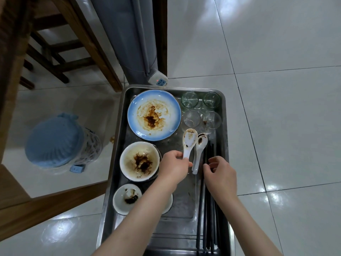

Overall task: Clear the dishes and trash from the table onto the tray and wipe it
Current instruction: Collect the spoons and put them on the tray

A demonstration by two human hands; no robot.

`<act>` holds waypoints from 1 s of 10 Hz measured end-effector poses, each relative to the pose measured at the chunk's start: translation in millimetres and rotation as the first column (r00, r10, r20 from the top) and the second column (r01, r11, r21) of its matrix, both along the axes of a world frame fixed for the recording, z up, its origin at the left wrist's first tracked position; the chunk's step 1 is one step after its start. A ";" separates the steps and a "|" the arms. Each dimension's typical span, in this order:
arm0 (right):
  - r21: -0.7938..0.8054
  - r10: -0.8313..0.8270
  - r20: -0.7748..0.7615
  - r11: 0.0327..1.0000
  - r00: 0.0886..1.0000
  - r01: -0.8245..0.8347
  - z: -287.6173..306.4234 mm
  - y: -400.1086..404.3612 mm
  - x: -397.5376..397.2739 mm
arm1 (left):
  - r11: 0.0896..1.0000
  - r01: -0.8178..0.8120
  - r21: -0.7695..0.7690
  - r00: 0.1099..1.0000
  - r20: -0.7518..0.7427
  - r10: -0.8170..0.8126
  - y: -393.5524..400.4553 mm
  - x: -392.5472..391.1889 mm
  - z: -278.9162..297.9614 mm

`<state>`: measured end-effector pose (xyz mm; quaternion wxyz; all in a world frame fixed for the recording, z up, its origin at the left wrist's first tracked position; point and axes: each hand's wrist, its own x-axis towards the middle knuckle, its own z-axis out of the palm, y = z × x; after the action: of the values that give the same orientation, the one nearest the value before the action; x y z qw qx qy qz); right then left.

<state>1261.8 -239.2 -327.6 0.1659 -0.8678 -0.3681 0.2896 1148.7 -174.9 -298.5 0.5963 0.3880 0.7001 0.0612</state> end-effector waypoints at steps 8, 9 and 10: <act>0.033 0.052 -0.019 0.998 0.998 -0.051 -5.1 -10.8 5.6 | 0.991 0.062 0.118 0.963 -0.268 -0.029 3.4 15.9 -50.7; 0.036 0.060 -0.015 0.998 0.998 -0.059 -5.0 -11.5 5.8 | 0.990 0.051 0.132 0.962 -0.274 -0.013 2.4 16.0 -51.4; 0.043 0.056 -0.018 0.998 0.998 -0.055 -5.1 -12.8 5.8 | 0.990 0.031 0.134 0.967 -0.256 0.004 2.2 16.0 -51.2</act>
<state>1267.6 -251.9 -332.8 0.1796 -0.8508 -0.3964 0.2945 1164.6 -172.7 -349.7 0.4735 0.4373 0.7626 0.0546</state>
